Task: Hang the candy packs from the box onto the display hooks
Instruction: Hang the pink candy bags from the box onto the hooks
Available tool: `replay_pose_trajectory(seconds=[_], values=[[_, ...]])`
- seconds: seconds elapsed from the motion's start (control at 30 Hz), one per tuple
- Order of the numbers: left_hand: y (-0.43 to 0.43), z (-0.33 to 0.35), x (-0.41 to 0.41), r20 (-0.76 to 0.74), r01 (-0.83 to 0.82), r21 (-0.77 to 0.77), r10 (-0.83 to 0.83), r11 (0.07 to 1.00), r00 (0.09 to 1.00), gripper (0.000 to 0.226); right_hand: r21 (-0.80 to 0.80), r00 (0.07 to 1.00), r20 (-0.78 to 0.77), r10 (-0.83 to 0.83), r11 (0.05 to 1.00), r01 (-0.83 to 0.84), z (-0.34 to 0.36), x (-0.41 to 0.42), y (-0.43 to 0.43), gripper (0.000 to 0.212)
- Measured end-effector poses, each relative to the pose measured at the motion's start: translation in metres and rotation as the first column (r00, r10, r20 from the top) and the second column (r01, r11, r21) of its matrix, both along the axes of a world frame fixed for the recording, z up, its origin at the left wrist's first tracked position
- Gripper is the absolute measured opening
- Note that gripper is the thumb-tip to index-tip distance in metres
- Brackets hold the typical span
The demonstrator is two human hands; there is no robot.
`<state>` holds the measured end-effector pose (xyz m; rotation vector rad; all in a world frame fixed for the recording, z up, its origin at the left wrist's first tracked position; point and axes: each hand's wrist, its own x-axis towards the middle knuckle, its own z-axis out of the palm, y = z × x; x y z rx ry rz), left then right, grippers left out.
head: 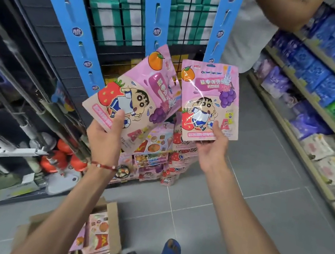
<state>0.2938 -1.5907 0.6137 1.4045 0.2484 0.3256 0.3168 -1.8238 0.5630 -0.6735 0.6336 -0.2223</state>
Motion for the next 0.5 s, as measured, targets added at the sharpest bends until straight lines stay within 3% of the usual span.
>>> replay_pose_trajectory(seconds=[0.5], values=[[-0.004, -0.007, 0.008, -0.091, -0.018, 0.004, 0.018, 1.0, 0.996, 0.004, 0.026, 0.997, -0.07, 0.023, 0.999, -0.021, -0.02, 0.012, 0.004, 0.036]])
